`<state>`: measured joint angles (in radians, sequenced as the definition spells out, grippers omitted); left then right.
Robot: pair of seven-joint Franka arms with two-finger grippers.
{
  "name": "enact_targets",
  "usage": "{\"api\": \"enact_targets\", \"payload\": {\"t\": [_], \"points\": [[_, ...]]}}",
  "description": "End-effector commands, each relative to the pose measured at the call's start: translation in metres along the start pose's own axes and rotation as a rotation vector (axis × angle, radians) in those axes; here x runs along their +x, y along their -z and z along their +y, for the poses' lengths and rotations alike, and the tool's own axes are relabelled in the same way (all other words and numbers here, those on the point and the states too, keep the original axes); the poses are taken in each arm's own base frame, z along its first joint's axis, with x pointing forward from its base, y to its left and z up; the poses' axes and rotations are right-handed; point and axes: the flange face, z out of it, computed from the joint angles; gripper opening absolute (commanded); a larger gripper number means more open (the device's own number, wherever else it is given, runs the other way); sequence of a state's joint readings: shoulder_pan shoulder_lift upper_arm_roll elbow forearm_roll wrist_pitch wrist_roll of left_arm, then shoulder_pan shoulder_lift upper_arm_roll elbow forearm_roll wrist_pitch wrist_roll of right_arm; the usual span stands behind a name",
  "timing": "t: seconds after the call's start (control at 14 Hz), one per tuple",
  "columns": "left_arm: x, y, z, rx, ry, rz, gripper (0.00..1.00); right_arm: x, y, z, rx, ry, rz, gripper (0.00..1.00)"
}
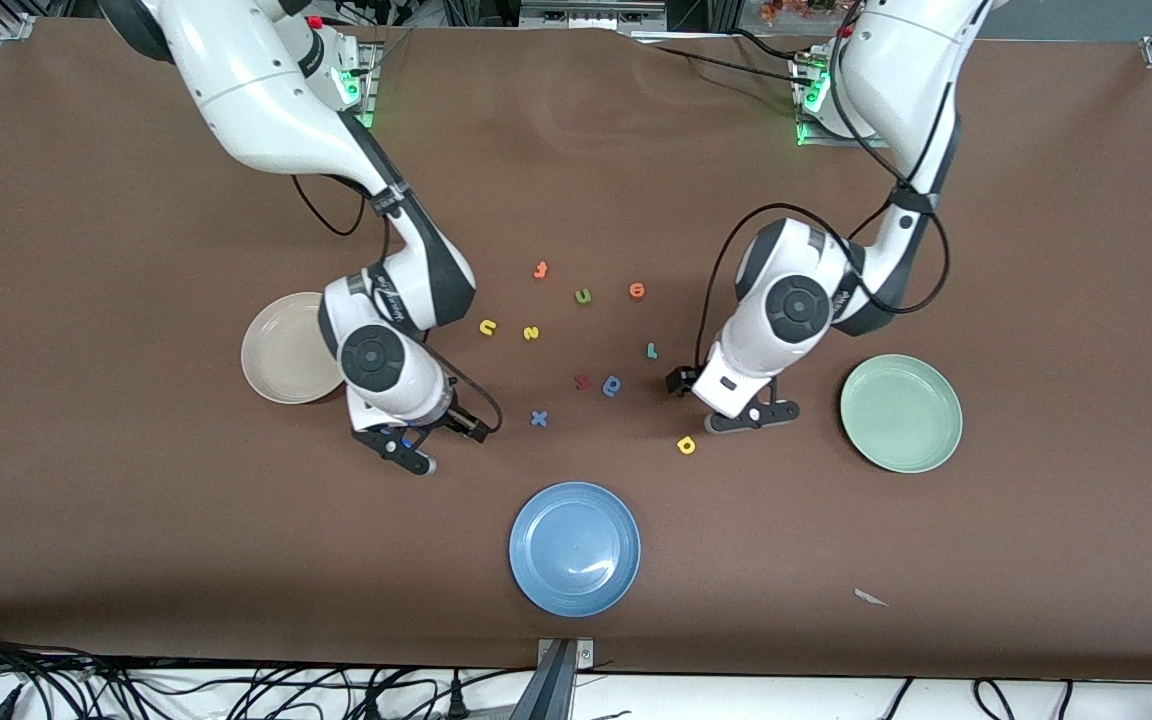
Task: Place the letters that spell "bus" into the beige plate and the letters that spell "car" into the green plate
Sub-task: 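Grasp the teal b with the right gripper while the left gripper reaches the teal c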
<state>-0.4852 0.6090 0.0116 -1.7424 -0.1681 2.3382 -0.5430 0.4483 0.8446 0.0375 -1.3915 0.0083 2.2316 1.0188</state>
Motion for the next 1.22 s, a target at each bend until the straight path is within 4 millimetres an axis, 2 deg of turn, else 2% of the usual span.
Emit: {"api": "enact_targets", "payload": {"t": [0.0, 0.07, 0.29, 0.5, 0.64, 0.72, 0.79, 0.93, 1.15], "points": [[-0.004, -0.023, 0.001, -0.002, 0.005, 0.01, 1.0, 0.002, -0.011, -0.005, -0.003, -0.056, 0.017, 0.78], [-0.006, -0.026, 0.003, 0.001, -0.006, 0.007, 1.0, 0.002, -0.013, -0.005, -0.005, -0.06, 0.014, 0.7], [-0.009, -0.035, 0.007, 0.012, -0.021, 0.0, 1.0, 0.002, -0.022, -0.004, -0.014, -0.06, 0.008, 0.58], [-0.015, -0.039, 0.014, 0.019, -0.031, -0.004, 0.97, 0.002, -0.026, -0.004, -0.006, -0.057, 0.016, 0.58], [-0.017, -0.05, 0.013, 0.029, -0.032, -0.014, 0.96, 0.002, -0.025, -0.005, -0.002, -0.06, 0.011, 0.32], [-0.017, -0.05, 0.014, 0.029, -0.032, -0.014, 0.94, 0.002, -0.024, -0.005, -0.001, -0.061, 0.013, 0.24], [-0.017, -0.051, 0.013, 0.03, -0.03, -0.015, 0.93, 0.003, -0.023, -0.005, 0.001, -0.058, 0.013, 0.22], [-0.017, -0.051, 0.014, 0.03, -0.031, -0.016, 0.89, 0.004, -0.011, -0.007, 0.011, -0.046, 0.023, 0.2], [-0.017, -0.052, 0.014, 0.031, -0.03, -0.016, 0.71, 0.01, 0.038, 0.0, -0.014, -0.026, 0.02, 0.2]]}}
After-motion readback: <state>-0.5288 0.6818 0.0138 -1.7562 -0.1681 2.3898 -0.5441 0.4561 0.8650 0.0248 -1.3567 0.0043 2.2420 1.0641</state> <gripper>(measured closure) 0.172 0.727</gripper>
